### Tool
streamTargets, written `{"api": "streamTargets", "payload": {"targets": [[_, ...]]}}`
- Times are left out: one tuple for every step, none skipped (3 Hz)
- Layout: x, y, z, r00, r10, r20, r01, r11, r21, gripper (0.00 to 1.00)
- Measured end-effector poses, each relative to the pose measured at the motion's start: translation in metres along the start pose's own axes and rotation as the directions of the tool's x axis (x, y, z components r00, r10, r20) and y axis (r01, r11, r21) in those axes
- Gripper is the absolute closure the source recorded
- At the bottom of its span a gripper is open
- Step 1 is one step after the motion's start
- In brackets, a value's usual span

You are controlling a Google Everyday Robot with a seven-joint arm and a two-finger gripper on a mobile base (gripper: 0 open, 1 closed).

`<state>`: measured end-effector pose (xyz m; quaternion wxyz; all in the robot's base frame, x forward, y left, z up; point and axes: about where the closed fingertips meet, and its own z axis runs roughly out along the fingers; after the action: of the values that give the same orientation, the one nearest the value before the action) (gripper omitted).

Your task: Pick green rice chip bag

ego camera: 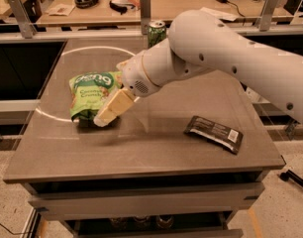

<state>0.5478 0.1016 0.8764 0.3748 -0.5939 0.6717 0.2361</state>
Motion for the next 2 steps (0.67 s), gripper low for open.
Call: {"api": "streamTargets", "payload": {"targets": [[-0.006,0.006,0.014,1.0,-0.01,0.009,0.01,0.9997,-0.021,0.0],[-0.003,0.012,0.026,1.0,-0.02,0.003,0.021,0.9988,-0.045,0.16]]}}
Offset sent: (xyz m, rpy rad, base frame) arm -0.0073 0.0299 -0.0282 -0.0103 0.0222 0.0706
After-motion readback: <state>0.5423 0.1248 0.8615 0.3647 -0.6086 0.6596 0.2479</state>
